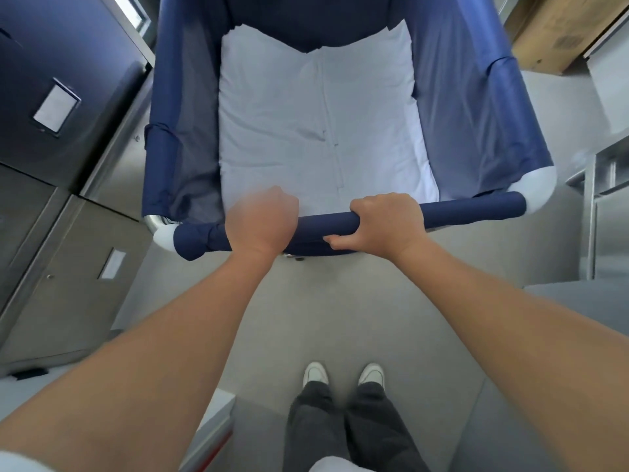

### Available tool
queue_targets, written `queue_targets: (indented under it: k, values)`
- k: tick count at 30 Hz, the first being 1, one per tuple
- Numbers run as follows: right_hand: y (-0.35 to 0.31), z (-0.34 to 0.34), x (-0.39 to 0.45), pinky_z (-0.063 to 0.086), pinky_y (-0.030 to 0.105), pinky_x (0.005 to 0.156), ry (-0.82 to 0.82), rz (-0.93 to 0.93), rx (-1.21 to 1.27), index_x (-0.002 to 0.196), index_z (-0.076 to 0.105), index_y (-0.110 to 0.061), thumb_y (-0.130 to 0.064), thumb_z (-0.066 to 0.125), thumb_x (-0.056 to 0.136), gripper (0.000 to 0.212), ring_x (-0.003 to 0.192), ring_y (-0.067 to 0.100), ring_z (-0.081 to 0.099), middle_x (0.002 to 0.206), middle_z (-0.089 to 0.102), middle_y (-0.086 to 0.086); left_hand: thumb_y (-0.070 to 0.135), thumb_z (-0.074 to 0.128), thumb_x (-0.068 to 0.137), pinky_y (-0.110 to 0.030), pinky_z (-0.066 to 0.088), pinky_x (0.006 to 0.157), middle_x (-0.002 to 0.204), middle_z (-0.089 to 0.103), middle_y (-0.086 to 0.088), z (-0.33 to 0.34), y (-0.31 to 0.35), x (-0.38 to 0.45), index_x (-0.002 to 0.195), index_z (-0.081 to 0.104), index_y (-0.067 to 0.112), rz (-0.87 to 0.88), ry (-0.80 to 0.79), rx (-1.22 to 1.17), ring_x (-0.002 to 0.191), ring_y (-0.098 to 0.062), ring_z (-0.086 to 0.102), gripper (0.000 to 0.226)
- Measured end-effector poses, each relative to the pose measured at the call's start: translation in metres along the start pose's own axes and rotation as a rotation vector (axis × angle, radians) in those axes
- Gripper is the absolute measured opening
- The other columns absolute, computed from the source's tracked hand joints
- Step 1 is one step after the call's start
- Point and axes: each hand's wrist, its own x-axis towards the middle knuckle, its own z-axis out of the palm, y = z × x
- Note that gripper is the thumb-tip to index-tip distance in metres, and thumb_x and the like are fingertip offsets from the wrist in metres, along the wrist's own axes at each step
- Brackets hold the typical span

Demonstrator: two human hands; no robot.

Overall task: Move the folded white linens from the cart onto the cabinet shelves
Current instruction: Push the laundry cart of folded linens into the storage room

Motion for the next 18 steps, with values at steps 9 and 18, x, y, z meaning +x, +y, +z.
queue_targets:
  k: [9,18]
  values:
    - [0.033,-0.013,0.093,0.016,0.024,0.046,0.049,-0.044,-0.005,0.052,0.032,-0.020,-0.082,0.049,0.062,0.065,0.042,0.017,0.033,0.043,0.031,-0.008,0.034,0.033,0.087,-0.029,0.017,0.048,0.047,0.031,0.005,0.014,0.008,0.088,0.061,0.042,0.016,-0.017,0.025,-0.027,0.048,-0.028,0.039,0.033]
    - [0.062,-0.018,0.191,0.018,0.022,0.045,0.129,-0.100,0.011,0.050,0.036,-0.017,-0.082,0.039,0.057,0.066,0.039,0.020,0.033,0.040,0.032,-0.007,0.035,0.033,0.089,-0.030,0.013,0.047,0.047,0.030,0.006,0.024,0.013,0.174,0.064,0.044,0.015,-0.061,0.015,-0.005,0.050,-0.028,0.039,0.034]
